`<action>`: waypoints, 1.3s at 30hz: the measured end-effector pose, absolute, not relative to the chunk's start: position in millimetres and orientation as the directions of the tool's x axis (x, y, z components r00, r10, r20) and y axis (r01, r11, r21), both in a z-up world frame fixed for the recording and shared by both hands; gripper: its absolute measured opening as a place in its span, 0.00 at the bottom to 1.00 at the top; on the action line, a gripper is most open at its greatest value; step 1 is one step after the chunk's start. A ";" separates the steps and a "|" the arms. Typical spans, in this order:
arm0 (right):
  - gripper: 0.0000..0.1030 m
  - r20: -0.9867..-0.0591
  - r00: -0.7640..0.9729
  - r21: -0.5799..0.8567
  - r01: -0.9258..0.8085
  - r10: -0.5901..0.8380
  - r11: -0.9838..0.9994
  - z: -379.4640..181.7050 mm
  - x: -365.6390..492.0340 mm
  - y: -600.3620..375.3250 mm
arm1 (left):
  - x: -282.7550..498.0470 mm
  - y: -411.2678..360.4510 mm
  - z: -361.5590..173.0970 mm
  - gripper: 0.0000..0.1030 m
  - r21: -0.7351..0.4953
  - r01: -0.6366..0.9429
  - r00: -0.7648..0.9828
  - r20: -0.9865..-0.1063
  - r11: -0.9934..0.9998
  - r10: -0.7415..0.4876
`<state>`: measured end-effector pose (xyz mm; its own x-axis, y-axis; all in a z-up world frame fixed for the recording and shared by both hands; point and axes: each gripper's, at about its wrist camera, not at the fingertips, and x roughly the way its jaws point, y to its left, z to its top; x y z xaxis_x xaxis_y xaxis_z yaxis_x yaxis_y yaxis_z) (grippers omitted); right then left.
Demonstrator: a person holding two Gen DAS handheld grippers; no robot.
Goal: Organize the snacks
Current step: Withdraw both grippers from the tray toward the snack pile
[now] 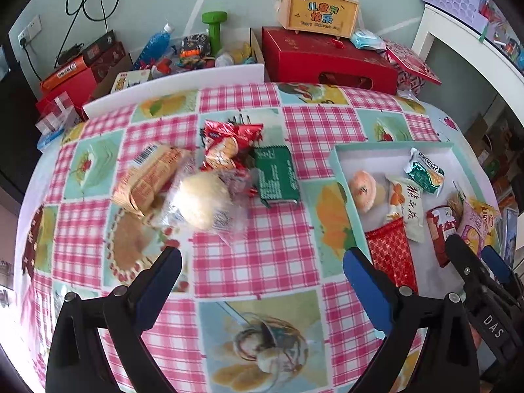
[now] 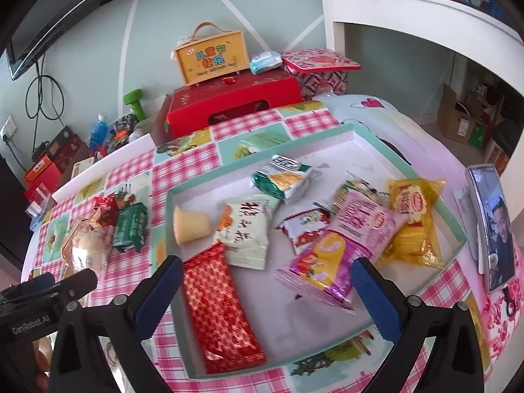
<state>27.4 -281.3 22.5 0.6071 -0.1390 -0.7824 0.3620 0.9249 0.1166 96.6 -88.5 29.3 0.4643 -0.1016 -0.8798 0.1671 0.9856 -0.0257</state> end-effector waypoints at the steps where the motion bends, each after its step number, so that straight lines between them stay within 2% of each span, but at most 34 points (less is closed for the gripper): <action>1: 1.00 -0.788 0.600 0.107 0.354 -0.139 0.929 22.1 30.0 -277.5 | 98.5 -86.8 30.7 0.96 -0.026 0.170 0.467 -0.878 0.985 -0.104; 12: 1.00 -0.801 0.589 0.099 0.307 -0.108 0.946 30.5 58.9 -248.1 | 117.8 -62.0 35.4 0.96 -0.048 0.153 0.473 -0.873 0.987 -0.116; 17: 1.00 -0.781 0.618 0.096 0.259 -0.089 0.961 37.4 74.4 -229.8 | 128.4 -40.9 37.6 0.96 -0.055 0.104 0.487 -0.868 0.993 -0.099; 39: 1.00 -0.820 0.567 0.159 0.102 0.074 0.982 13.4 138.7 -166.6 | 166.2 53.5 22.1 0.96 -0.180 -0.107 0.463 -0.879 0.978 -0.111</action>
